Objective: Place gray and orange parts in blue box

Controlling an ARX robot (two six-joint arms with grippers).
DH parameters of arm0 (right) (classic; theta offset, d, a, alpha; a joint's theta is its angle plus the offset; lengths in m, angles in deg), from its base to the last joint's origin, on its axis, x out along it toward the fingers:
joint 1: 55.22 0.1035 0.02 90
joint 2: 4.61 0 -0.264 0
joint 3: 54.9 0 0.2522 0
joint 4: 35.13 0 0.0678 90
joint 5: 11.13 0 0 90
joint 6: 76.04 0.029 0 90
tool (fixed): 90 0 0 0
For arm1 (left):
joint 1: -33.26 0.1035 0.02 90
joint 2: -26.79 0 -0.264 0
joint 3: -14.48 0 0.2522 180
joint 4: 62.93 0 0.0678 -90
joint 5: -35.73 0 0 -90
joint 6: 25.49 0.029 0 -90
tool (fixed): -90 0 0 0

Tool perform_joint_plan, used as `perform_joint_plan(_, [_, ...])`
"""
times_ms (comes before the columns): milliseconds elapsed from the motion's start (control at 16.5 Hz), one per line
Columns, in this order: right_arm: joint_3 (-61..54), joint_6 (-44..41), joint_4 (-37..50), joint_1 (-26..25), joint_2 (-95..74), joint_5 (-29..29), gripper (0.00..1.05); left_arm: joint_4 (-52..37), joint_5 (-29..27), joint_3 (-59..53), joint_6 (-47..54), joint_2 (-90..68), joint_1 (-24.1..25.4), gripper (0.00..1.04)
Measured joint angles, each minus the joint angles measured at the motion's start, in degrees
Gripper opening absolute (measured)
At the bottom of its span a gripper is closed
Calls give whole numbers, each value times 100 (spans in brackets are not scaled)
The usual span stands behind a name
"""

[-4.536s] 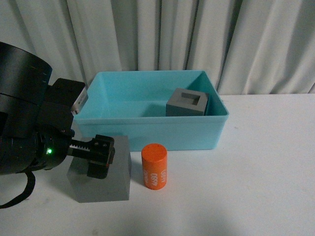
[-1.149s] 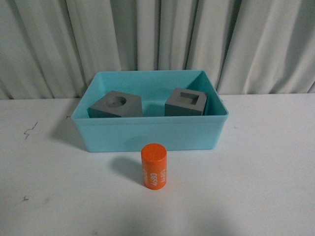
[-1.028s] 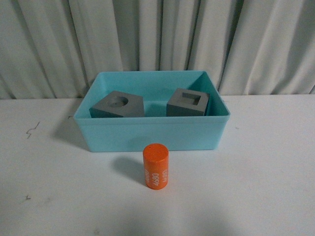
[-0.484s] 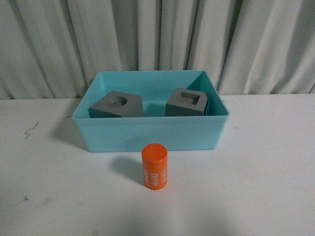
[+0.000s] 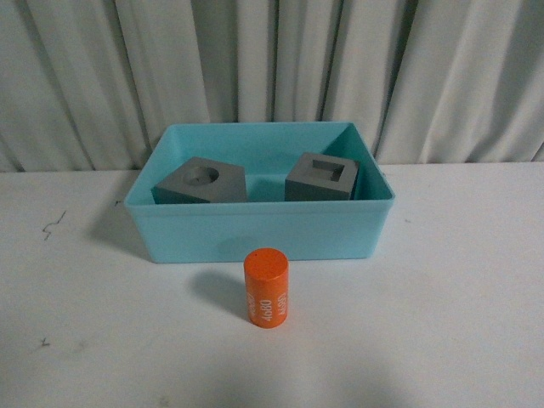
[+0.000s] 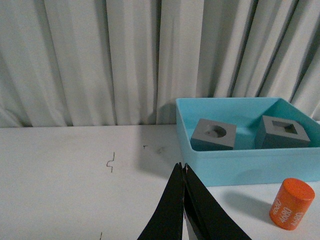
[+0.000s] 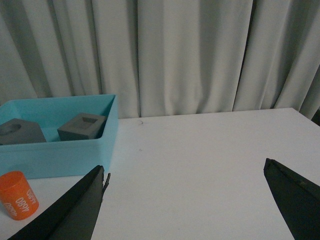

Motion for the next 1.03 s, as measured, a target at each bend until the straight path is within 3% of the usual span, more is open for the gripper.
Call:
perform_joint_plan(242, [0,0,0,0,-2,2,98,509,0,0,0,511,0,2])
perform_joint_plan(363, [0,0,0,0,-2,4,98,1585,0,4,-2,1379,0,2])
perform_joint_plan(907, [0,0,-2,0,0,2,98,1537,-4,2,-2,1469,-2,2])
perform_joint_plan(1028, [0,0,-2,0,0,0,98,1534,-2,2,0,1469,-2,9])
